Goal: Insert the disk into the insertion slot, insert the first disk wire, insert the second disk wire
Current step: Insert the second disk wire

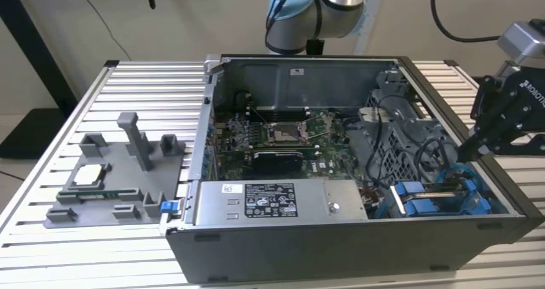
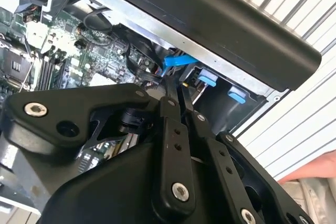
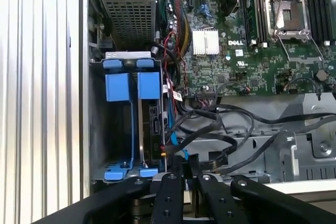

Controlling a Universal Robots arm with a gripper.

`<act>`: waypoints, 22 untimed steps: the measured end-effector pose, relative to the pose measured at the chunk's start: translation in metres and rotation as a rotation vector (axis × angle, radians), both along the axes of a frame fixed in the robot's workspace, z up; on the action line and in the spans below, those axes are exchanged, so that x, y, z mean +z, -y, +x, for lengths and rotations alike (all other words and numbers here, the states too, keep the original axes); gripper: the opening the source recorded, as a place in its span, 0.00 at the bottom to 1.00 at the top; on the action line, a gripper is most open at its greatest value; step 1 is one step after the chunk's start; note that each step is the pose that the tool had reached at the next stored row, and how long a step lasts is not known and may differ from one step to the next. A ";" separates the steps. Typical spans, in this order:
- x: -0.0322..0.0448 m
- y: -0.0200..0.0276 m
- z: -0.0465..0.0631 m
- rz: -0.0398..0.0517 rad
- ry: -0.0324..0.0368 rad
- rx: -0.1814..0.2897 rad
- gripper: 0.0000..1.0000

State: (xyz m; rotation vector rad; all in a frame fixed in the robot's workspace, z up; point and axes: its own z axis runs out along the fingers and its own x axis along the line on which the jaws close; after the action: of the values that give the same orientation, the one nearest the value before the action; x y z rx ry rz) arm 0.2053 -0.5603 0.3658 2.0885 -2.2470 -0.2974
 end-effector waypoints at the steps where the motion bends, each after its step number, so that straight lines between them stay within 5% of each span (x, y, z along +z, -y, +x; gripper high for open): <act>1: 0.0014 0.0000 0.000 0.0003 -0.0012 0.000 0.00; 9: 0.0124 0.0000 -0.001 0.0053 -0.0028 0.000 0.00; 22: 0.0169 0.0027 -0.015 0.0197 -0.0028 0.000 0.00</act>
State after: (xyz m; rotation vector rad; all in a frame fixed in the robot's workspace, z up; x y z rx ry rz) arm 0.1908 -0.5631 0.3827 2.0964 -2.2516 -0.3236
